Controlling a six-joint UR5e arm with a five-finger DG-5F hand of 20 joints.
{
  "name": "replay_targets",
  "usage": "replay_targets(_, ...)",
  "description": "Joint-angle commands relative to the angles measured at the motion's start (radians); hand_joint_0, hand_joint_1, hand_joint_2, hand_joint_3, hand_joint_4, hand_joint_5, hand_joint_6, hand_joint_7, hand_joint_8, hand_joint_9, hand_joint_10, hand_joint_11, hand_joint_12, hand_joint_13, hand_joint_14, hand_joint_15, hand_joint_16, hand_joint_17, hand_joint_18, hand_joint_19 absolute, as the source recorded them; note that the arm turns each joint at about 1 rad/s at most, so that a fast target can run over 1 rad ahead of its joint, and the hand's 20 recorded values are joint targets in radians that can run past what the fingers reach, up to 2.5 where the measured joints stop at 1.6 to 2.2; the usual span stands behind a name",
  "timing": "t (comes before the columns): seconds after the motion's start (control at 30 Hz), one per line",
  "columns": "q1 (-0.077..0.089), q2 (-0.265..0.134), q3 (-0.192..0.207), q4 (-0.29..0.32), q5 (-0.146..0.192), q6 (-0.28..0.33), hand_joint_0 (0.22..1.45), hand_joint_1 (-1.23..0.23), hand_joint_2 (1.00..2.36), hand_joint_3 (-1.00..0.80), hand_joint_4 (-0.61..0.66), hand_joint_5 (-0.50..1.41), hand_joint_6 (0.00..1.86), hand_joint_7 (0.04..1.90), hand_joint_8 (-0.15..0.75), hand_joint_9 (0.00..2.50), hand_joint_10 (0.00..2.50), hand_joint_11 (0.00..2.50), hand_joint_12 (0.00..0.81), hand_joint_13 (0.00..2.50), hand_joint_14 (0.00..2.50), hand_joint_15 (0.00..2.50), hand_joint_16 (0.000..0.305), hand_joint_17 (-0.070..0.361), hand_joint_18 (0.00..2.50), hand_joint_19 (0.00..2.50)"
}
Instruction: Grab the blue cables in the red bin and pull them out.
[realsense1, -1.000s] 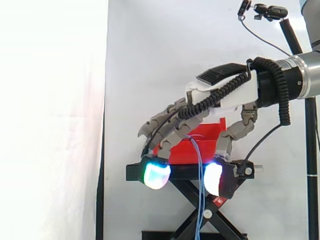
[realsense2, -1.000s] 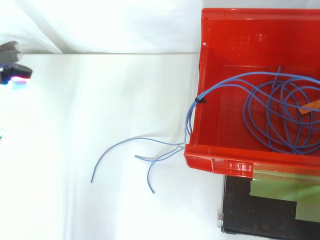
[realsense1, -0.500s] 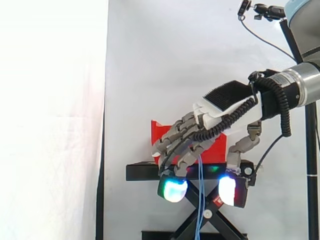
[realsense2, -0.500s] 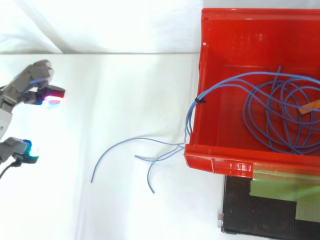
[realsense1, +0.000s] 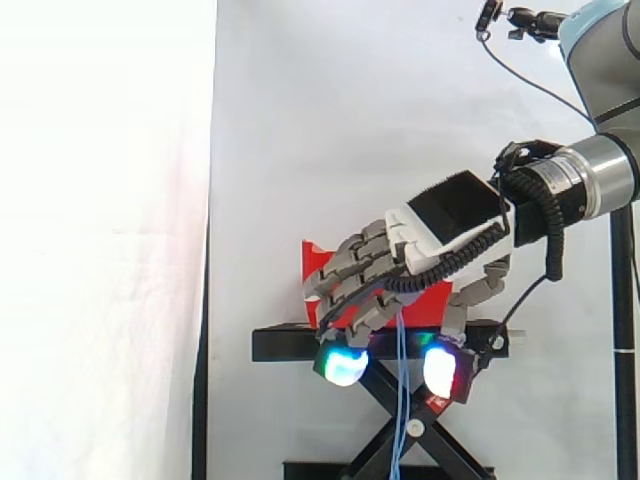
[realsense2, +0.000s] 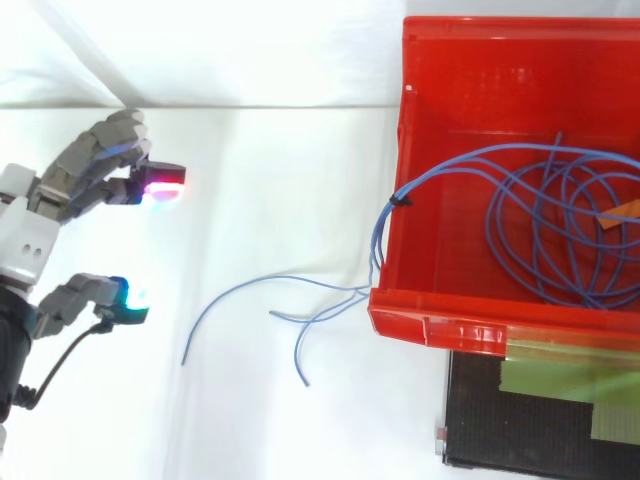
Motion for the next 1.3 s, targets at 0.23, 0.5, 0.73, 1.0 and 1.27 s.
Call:
replay_targets(0.23, -0.015, 0.000, -0.001, -0.021, 0.000, -0.080, 0.79, -0.77, 1.00, -1.00, 0.27, 0.53, 0.01, 0.49, 0.234, 0.39, 0.01, 0.25, 0.316, 0.23, 0.01, 0.26, 0.042, 0.094, 0.25, 0.53)
replay_targets(0.5, -0.026, 0.002, 0.000, -0.037, 0.000, -0.149, 0.79, -0.77, 1.00, -1.00, 0.27, 0.53, 0.01, 0.50, 0.235, 0.39, 0.01, 0.25, 0.316, 0.23, 0.01, 0.26, 0.042, 0.094, 0.25, 0.52)
replay_targets(0.73, -0.035, 0.002, 0.003, -0.040, 0.000, -0.217, 0.79, -0.77, 1.00, -1.00, 0.27, 0.53, 0.01, 0.50, 0.235, 0.39, 0.01, 0.26, 0.316, 0.23, 0.01, 0.26, 0.042, 0.094, 0.25, 0.53)
replay_targets(1.0, -0.051, 0.002, 0.005, -0.017, -0.003, -0.289, 0.79, -0.77, 1.00, -1.00, 0.27, 0.53, 0.01, 0.50, 0.235, 0.39, 0.01, 0.25, 0.316, 0.23, 0.01, 0.26, 0.042, 0.094, 0.25, 0.52)
replay_targets(1.27, -0.080, 0.000, 0.005, 0.063, -0.006, -0.352, 0.79, -0.77, 1.00, -1.00, 0.27, 0.53, 0.01, 0.50, 0.235, 0.39, 0.01, 0.25, 0.317, 0.23, 0.01, 0.26, 0.042, 0.094, 0.25, 0.52)
